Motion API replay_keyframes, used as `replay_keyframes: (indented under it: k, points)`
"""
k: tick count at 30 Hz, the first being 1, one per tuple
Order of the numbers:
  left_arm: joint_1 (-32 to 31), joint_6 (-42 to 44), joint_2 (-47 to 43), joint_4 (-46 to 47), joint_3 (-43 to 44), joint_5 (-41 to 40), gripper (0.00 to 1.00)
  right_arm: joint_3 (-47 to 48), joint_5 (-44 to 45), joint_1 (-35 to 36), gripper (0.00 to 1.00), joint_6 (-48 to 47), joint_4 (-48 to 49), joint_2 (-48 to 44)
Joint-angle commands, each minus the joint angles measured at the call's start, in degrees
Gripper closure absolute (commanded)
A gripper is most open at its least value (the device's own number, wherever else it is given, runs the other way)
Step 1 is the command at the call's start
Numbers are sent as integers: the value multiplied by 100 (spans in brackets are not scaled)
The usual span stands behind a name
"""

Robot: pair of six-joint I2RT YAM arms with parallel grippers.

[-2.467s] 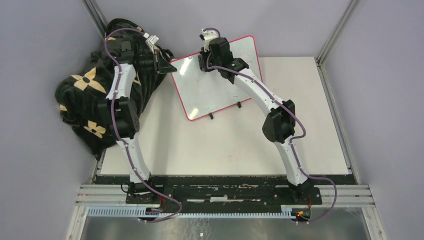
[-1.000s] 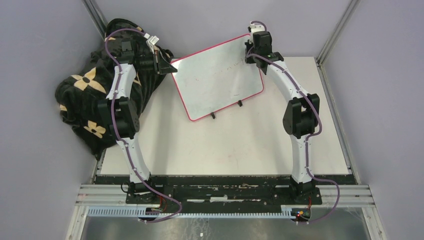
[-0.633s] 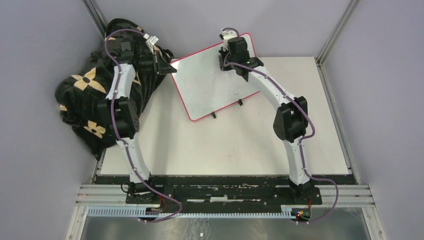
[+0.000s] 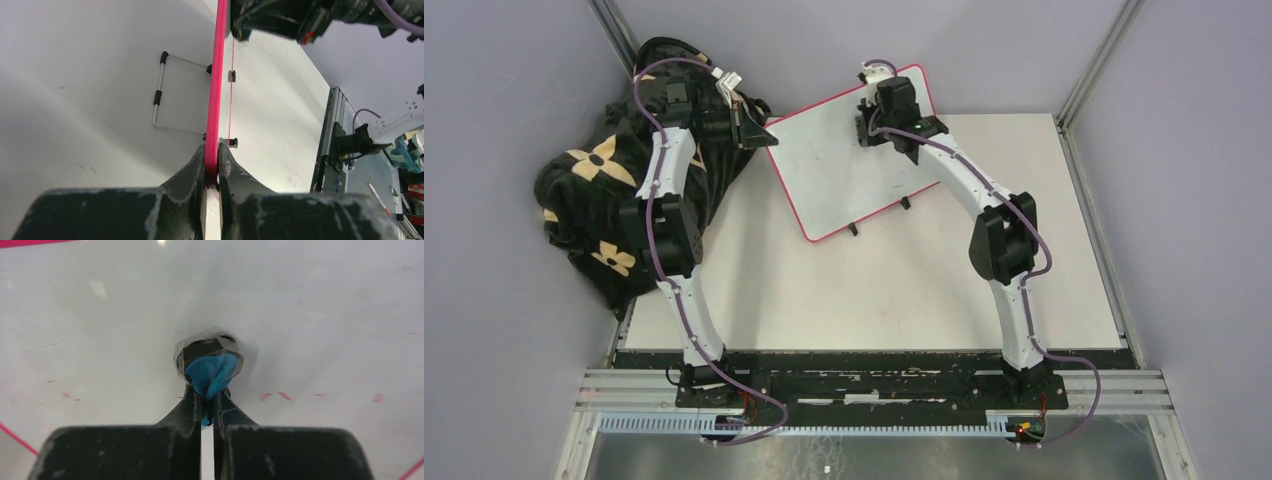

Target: Erase the whiteboard

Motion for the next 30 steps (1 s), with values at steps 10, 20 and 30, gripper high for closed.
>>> replay_keyframes:
  k: [10,20,30]
  points:
    - [48,399,-83,61,225,-178,97,-485,983,-1509,99,-119,277,-448]
    - [38,376,-68,55,238,-207,97,-431,507,-1557,99,2,371,-470]
    - [33,376,-83,60,222,-191,97,478,47,-1405,99,158,179,-88]
